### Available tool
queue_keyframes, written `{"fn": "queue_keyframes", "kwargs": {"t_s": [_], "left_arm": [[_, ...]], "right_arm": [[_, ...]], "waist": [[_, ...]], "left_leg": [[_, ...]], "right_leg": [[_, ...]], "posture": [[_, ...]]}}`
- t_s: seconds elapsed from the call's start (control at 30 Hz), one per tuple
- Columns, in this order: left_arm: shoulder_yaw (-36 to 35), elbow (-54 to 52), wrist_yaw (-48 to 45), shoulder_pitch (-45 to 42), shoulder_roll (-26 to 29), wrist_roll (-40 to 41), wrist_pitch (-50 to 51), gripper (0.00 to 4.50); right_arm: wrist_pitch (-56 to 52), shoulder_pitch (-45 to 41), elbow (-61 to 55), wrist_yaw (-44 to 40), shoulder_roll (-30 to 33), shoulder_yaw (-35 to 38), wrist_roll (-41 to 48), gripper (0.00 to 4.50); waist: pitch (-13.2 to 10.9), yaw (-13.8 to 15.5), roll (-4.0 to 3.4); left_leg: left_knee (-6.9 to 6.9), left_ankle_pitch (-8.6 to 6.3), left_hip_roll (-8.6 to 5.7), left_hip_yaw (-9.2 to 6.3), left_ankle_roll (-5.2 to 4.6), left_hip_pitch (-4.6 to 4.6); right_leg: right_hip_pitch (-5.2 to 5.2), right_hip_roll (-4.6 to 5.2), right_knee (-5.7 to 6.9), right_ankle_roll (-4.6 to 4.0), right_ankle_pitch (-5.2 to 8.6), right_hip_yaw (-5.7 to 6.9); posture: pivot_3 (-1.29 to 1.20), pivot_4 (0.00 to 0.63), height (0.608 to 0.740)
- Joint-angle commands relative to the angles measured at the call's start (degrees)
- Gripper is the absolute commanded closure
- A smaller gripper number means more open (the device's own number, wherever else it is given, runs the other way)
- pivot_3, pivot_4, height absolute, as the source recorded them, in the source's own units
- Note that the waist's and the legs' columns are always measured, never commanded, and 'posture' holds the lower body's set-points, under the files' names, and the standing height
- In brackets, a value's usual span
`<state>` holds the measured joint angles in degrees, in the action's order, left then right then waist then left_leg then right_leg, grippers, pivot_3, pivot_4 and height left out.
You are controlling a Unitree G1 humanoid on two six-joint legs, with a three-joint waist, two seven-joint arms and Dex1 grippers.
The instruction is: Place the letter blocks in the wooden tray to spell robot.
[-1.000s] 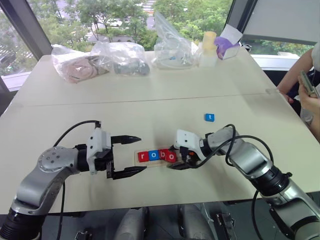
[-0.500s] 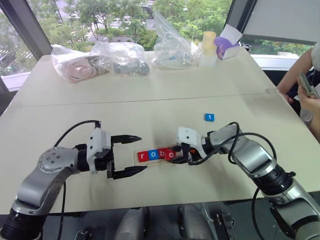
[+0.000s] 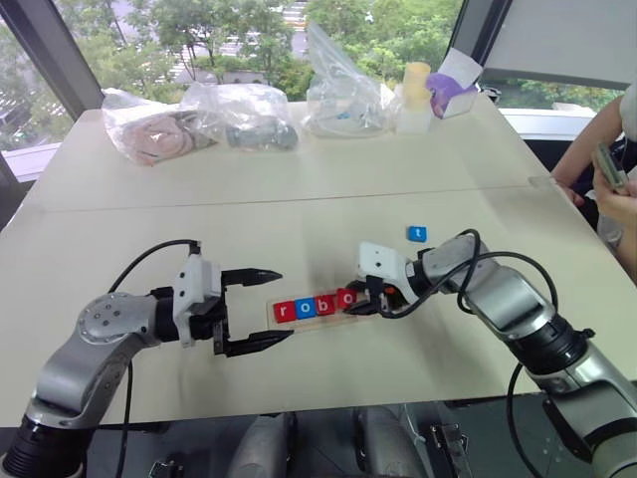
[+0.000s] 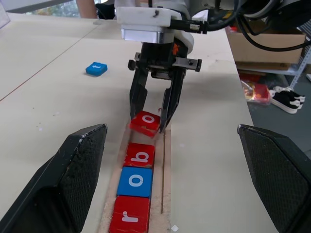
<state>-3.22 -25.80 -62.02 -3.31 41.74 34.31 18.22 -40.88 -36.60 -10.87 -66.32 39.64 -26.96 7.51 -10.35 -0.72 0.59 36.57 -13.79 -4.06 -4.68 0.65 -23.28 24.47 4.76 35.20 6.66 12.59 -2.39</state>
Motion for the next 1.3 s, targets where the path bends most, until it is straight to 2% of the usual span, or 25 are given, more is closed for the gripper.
{"fn": "queue_keyframes", "kwargs": {"t_s": [0.03,0.13,0.33,0.37,0.5,0.73,0.87,1.03,1.13,1.3], "left_arm": [[-0.9,-1.1,0.4,0.1,0.0,0.1,-0.7,0.00],[-0.9,-1.4,0.7,0.2,0.0,0.2,-0.5,0.00],[-0.7,-1.9,1.4,-0.1,0.1,0.5,-0.1,0.00],[-0.6,-1.9,1.5,-0.2,0.0,0.5,0.0,0.00],[-0.6,-2.0,1.6,-0.4,0.0,0.7,0.3,0.00],[-0.4,-2.3,2.0,-0.6,-0.1,0.9,0.6,0.00],[-0.2,-2.4,2.1,-0.6,-0.2,0.9,0.5,0.00],[0.0,-1.8,1.9,-0.8,-0.4,0.6,0.0,0.00],[0.6,-1.4,1.7,-1.2,-0.9,0.4,-0.2,0.00],[1.7,-0.4,1.7,-2.6,-1.7,-0.1,-0.4,0.00]], "right_arm": [[1.5,-1.1,-0.4,-0.8,0.2,-0.6,-0.8,3.35],[2.0,-1.1,0.0,-0.9,0.0,-1.0,-1.3,3.35],[3.2,-1.5,1.4,-0.8,-0.7,-1.3,-2.3,0.38],[3.4,-1.5,1.6,-0.8,-0.8,-1.3,-2.5,0.02],[3.7,-1.8,1.9,-0.9,-0.8,-1.1,-2.8,0.02],[2.3,-2.3,0.6,-0.3,1.3,4.2,-0.9,0.02],[-0.2,-3.1,4.4,6.6,0.9,12.0,-1.0,0.02],[-8.1,-4.7,10.0,21.3,-2.3,18.4,-4.9,0.02],[-16.7,-4.7,11.4,32.1,-6.5,23.2,-6.9,0.02],[-23.2,-3.1,11.4,42.4,-12.6,27.1,-8.1,0.02]], "waist": [[0.0,0.0,0.00],[0.0,0.0,0.00],[0.0,0.0,0.00],[0.0,0.0,0.00],[0.0,0.0,0.00],[0.0,0.1,0.00],[0.0,0.0,0.00],[0.0,0.1,0.00],[0.0,0.0,-0.01],[0.0,0.0,-0.02]], "left_leg": [[0.00,0.00,0.00,0.00,0.00,0.00],[0.00,0.00,0.00,0.00,0.00,0.00],[0.00,0.00,0.00,0.00,0.00,0.00],[0.00,0.00,0.00,0.00,0.00,0.00],[0.00,0.00,0.00,0.00,0.00,0.00],[0.00,0.00,0.00,0.00,0.00,-0.01],[0.00,0.00,0.00,0.00,0.00,0.00],[0.00,0.00,0.00,0.00,0.00,0.00],[-0.03,0.00,0.00,0.00,0.00,-0.01],[-0.06,0.01,-0.01,0.02,0.02,-0.04]], "right_leg": [[0.00,0.00,0.00,0.00,0.00,0.00],[0.00,0.00,0.00,0.00,0.00,0.00],[0.00,0.00,0.00,0.00,0.00,0.00],[0.00,0.00,0.00,0.00,0.00,0.00],[0.00,0.00,0.00,0.00,0.00,0.00],[0.00,0.01,0.00,0.00,0.00,0.00],[0.01,0.01,0.00,0.00,0.00,0.00],[0.01,0.01,0.00,-0.02,0.00,0.00],[0.03,0.01,0.00,-0.03,0.00,-0.02],[0.09,0.00,0.01,-0.04,-0.02,-0.03]], "posture": [[0.00,0.150,0.740],[0.00,0.150,0.740],[0.00,0.150,0.740],[0.00,0.150,0.740],[0.00,0.150,0.740],[0.00,0.150,0.740],[0.00,0.150,0.740],[0.00,0.150,0.740],[0.00,0.150,0.740],[0.00,0.150,0.740]]}}
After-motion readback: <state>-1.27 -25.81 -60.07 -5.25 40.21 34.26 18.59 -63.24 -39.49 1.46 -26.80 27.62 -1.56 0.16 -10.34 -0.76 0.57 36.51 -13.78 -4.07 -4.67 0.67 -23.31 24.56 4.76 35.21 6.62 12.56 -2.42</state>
